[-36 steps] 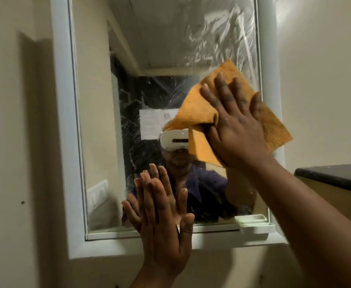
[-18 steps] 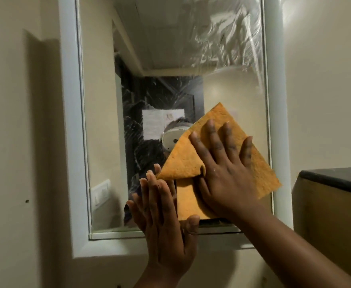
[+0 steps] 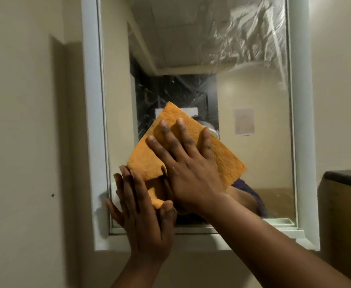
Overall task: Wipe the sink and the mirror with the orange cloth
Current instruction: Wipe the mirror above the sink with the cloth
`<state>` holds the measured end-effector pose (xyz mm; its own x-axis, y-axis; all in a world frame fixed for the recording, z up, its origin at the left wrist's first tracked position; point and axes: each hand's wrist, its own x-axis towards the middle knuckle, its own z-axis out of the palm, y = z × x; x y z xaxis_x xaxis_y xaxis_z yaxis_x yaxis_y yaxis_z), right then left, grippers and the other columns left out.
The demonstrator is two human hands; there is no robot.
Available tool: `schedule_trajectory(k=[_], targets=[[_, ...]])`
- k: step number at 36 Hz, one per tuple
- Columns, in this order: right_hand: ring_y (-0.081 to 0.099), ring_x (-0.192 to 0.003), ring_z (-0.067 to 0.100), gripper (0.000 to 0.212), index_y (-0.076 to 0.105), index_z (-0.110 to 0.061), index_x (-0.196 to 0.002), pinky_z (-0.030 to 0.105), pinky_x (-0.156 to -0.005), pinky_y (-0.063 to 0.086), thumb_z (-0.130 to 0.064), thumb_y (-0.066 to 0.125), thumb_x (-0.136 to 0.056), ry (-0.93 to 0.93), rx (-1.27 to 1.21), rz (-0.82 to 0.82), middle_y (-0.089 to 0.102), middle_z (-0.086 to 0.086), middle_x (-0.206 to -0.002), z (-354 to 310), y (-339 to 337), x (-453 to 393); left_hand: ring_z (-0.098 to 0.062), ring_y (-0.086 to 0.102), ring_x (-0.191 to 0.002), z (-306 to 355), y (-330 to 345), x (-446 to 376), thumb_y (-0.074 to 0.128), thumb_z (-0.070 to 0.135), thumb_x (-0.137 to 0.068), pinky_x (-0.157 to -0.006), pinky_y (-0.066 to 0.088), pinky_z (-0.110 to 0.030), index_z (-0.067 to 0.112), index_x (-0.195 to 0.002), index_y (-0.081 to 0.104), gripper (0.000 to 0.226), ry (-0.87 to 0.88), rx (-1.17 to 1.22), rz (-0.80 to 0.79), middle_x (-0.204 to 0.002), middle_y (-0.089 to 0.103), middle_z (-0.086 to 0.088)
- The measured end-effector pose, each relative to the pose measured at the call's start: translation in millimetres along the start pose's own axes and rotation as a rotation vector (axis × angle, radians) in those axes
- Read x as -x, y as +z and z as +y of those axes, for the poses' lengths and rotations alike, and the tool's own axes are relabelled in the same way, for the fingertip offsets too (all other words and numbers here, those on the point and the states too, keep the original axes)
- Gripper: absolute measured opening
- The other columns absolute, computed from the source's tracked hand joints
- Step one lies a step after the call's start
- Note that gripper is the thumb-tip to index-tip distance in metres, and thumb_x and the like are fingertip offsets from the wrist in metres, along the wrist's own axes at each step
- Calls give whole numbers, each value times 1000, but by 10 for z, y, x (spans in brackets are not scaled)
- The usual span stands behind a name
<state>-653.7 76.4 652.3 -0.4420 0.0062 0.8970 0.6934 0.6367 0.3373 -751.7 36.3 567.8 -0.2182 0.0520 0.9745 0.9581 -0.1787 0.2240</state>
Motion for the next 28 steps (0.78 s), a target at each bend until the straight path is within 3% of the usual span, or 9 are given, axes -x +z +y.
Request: schedule_trajectory(k=[8,13,17,22,28], targets=[[5,-146,29,58,27,-27,-148,58,-112,-7,-47,25,-94,2,9,-11,16,4,-158,-8,-54,-519,-17,-1,-145,-121,-115,-486,10,59,-94,-112,-8,-50,14,-149,8,71,-123,-77,66,-157,8,-10],[-1,-146,27,64,21,-29,-150,56,-110,-13,-52,8,-90,18,26,-23,9,2,-159,35,-142,-731,-18,-5,-144,-122,-170,-809,3,70,-85,-113,-2,-57,15,-149,3,84,-199,-18,77,-158,2,-7],[-5,-147,25,56,17,-31,-150,53,-111,-15,-49,23,-97,31,41,6,5,0,-160,130,-158,-745,-19,-2,-146,-132,-219,-967,-2,78,-78,-115,0,-49,19,-149,1,93,-190,19,52,-159,2,-5],[-4,-147,25,60,17,-31,-150,50,-111,-12,-49,30,-94,208,56,102,4,0,-160,404,-261,-694,-6,-7,-141,-183,-264,-1048,-3,79,-76,-114,-2,-32,19,-149,0,95,-145,42,19,-159,-1,-2],[-4,-147,24,61,16,-30,-150,50,-112,-11,-39,34,-93,339,83,123,4,1,-160,599,-344,-551,-16,-5,-146,-155,-222,-1118,-5,78,-77,-114,-5,-30,17,-149,-1,94,-155,0,18,-159,-1,-4]])
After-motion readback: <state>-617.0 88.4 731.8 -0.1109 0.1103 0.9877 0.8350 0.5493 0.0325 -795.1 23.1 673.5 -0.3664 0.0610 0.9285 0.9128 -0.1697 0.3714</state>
